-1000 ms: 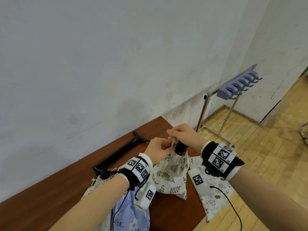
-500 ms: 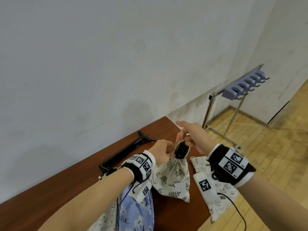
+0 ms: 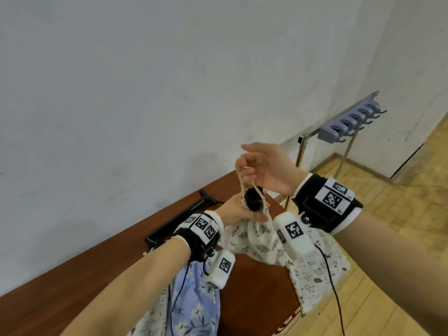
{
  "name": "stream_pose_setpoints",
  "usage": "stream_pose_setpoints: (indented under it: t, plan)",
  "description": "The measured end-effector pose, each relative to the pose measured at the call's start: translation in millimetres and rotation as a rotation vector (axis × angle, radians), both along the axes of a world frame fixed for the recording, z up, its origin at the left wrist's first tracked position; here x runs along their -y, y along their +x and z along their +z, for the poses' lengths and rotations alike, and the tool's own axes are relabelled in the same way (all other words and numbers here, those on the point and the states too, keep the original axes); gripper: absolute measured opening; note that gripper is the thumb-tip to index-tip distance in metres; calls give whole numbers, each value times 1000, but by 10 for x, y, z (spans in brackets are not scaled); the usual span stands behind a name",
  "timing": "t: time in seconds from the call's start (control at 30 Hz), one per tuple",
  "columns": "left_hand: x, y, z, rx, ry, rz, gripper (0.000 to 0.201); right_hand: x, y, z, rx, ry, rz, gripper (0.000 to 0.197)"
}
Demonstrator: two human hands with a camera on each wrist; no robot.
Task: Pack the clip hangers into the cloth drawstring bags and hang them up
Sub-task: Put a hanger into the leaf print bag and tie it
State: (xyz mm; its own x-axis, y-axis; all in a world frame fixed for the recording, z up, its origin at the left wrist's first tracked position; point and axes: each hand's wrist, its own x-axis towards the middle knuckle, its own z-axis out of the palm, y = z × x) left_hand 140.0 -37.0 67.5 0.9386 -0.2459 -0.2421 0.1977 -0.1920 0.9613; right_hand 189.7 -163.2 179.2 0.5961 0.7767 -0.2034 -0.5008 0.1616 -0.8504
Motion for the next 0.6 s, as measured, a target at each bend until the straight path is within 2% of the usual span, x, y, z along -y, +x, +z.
stream_pose_setpoints:
  t: [0.13, 0.23, 0.3, 0.37, 0.4, 0.43, 0.5, 0.6]
  plan:
    - [199, -56, -49, 120, 71, 157, 34, 181, 134, 82, 23, 35, -23, 34]
    - [340, -55, -60, 78, 141, 219, 24, 353, 242, 56, 123, -35, -25, 29]
    - [332, -45, -115, -9, 121, 296, 25, 509, 324, -20, 243, -170, -2, 25]
    - [285, -53, -190, -80, 88, 387, 26, 703, 421, -153, 383, -402, 45, 30]
    - [260, -54, -236, -110, 94, 423, 30, 804, 464, -230, 388, -476, 32, 33]
    - [236, -38, -310, -135, 109, 451, 33, 904, 494, -311, 335, -483, -16, 37]
    - [205, -10, -447, -188, 141, 481, 40, 1095, 556, -499, 112, -351, -181, 46]
    - [152, 49, -671, -288, 180, 479, 57, 1349, 646, -811, -119, -244, -376, 47]
